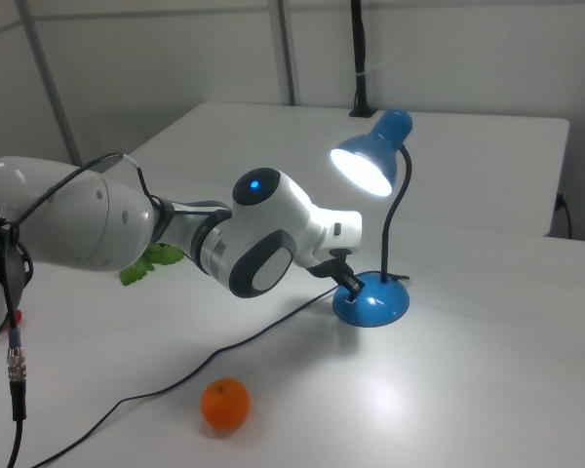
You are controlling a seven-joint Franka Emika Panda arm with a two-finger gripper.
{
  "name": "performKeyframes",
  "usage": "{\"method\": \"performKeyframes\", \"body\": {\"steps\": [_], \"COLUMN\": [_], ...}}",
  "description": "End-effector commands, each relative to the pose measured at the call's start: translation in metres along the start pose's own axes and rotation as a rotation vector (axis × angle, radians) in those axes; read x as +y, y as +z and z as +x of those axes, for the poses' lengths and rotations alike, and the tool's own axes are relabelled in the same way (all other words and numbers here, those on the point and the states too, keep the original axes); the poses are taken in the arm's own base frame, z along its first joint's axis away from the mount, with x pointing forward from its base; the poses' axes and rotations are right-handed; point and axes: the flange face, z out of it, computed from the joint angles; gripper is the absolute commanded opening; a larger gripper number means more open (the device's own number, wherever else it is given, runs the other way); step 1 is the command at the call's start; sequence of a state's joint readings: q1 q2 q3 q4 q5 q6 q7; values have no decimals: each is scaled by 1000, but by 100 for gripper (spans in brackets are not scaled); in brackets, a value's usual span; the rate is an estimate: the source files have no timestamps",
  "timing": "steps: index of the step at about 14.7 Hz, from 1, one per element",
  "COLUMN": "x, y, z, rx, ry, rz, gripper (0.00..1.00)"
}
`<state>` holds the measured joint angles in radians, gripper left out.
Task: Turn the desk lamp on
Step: 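Lift the gripper up off the lamp base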
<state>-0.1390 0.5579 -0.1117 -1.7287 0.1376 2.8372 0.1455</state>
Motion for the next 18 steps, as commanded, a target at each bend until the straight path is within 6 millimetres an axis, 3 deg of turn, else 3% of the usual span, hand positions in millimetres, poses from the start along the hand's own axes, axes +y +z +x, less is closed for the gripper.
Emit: {"method": "performKeyframes", "body": {"steps": [1, 8, 15, 18], "x": [8, 12, -1, -16], "y": [-21, -82, -170, -180], "z": [11, -6, -12, -23], "rx": [34, -27, -305, -422], "ry": [38, 40, -91, -157], "rz": [8, 52, 58, 64], "gripper": [1, 2, 7, 11]}}
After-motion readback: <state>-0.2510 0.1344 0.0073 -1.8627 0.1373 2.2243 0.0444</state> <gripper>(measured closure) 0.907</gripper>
